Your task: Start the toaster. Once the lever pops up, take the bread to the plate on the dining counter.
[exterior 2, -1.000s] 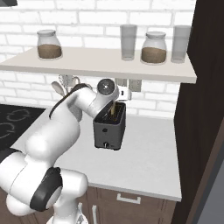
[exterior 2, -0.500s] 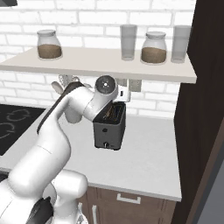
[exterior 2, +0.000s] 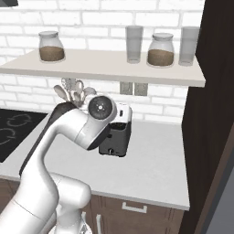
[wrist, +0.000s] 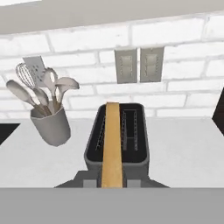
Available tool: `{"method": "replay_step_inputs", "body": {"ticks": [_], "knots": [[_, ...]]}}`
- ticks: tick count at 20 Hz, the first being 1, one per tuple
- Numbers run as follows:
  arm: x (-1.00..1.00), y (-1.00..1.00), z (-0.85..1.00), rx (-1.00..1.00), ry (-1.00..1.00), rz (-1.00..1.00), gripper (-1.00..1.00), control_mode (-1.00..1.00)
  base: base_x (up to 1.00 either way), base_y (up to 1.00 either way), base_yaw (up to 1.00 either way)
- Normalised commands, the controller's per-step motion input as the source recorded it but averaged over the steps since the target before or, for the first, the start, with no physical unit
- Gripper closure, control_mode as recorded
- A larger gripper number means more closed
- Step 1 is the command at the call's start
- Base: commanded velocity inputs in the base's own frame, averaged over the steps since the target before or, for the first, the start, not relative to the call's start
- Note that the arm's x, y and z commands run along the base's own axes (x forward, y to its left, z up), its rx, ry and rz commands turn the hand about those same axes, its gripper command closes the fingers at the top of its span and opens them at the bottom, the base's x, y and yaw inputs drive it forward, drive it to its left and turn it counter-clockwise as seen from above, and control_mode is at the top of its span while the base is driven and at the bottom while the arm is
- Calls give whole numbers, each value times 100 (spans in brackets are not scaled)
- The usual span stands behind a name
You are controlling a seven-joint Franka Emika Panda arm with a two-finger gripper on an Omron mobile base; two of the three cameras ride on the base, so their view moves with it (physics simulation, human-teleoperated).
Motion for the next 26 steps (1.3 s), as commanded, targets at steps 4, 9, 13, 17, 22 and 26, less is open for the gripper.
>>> {"method": "replay_step_inputs", "body": {"ticks": [4, 9, 13, 17, 22, 26], "knots": [[-56, 10, 46, 0, 0, 0, 100, -100, 0, 0, 0], [-43, 19, 26, 0, 0, 0, 100, -100, 0, 0, 0], [-23, 22, 0, 0, 0, 2, 100, -100, 0, 0, 0], [0, 4, 0, 0, 0, 1, 100, -100, 0, 0, 0], [0, 0, 0, 0, 0, 0, 100, -100, 0, 0, 0], [-3, 0, 0, 0, 0, 0, 100, 100, -47, 6, 0]]}}
